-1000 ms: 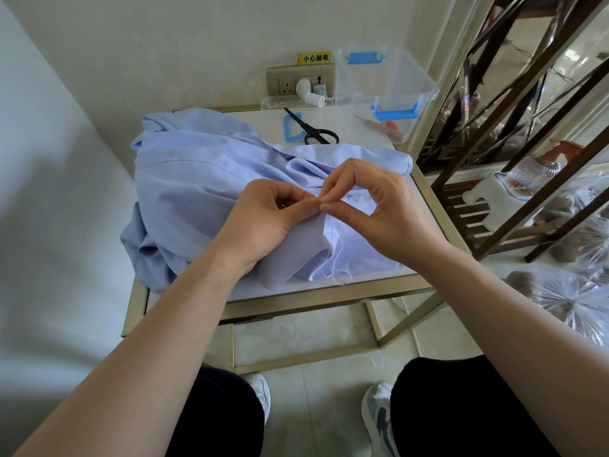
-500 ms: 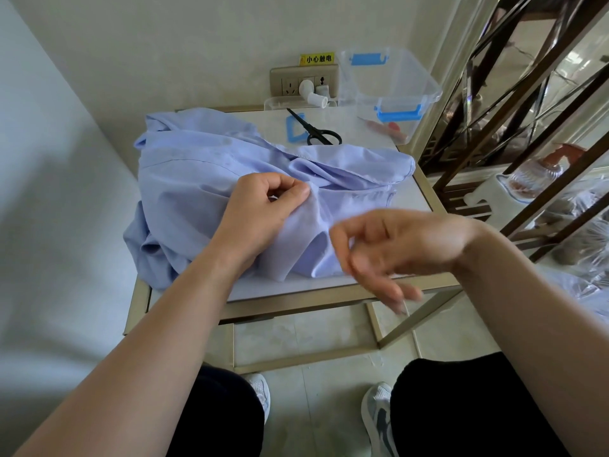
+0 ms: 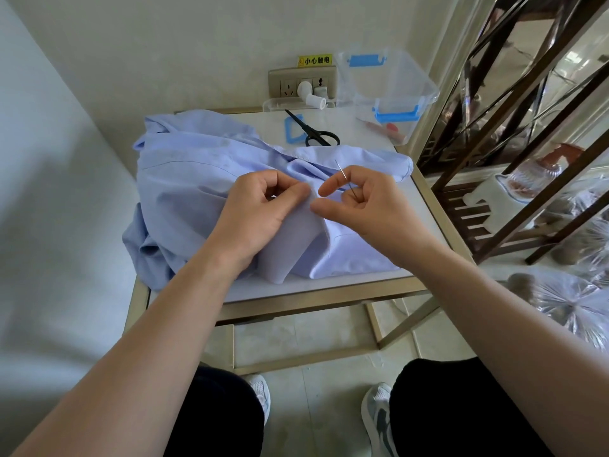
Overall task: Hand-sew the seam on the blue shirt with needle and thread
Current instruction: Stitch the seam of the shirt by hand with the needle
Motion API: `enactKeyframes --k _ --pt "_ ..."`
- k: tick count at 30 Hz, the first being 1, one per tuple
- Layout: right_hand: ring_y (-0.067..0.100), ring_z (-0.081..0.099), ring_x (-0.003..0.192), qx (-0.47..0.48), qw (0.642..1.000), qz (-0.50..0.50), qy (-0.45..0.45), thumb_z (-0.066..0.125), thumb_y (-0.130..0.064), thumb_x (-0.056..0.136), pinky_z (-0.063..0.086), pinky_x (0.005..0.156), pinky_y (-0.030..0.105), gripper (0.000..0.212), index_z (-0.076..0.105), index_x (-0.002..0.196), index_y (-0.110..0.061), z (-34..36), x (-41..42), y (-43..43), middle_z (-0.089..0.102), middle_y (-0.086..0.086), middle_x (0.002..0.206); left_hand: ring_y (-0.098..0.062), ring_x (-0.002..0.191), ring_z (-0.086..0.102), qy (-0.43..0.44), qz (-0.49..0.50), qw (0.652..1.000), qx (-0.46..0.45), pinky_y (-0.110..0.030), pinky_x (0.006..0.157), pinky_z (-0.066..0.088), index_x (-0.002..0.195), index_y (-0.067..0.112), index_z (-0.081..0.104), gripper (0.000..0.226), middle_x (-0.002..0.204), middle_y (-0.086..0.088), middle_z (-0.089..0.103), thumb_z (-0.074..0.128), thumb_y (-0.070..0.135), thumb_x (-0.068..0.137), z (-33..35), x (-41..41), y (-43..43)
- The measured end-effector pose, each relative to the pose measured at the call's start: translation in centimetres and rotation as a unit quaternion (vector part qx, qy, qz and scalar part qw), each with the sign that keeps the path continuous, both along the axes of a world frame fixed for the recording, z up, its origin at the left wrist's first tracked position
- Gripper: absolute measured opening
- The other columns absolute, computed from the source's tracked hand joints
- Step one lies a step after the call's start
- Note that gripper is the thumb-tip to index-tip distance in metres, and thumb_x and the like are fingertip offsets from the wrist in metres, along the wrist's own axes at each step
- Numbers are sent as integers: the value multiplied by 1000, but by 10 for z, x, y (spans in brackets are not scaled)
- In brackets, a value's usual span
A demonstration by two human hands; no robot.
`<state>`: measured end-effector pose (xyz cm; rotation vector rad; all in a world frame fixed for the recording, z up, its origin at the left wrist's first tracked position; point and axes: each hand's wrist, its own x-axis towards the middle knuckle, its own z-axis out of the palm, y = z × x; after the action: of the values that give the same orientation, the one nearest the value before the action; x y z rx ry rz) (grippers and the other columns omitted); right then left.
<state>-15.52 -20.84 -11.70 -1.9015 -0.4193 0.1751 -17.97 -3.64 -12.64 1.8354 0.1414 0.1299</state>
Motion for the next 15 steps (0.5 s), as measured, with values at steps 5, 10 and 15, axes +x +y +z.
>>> enactKeyframes --k 5,10,15 --pt "8 22 44 -25 997 -33 -69 74 -16 86 21 47 14 11 66 78 -13 -5 4 4 24 -12 43 -9 72 58 6 -13 1000 -3 -27 70 47 81 16 74 13 77 -1 69 68 23 90 0 0 0" --pt "8 22 48 -71 991 112 -22 72 -10 86 21 49 14 13 67 75 -10 8 2 -5 24 -11 49 -5 69 55 5 -5 1000 -5 -22 67 43 76 18 72 15 68 8 66 67 21 90 1 1 3" --pt "10 21 48 -201 923 314 96 78 -19 82 24 55 24 6 74 82 -14 14 -1 -15 25 -2 50 1 64 52 6 -4 1000 2 -13 63 39 75 19 71 15 61 17 61 66 22 90 1 1 4"
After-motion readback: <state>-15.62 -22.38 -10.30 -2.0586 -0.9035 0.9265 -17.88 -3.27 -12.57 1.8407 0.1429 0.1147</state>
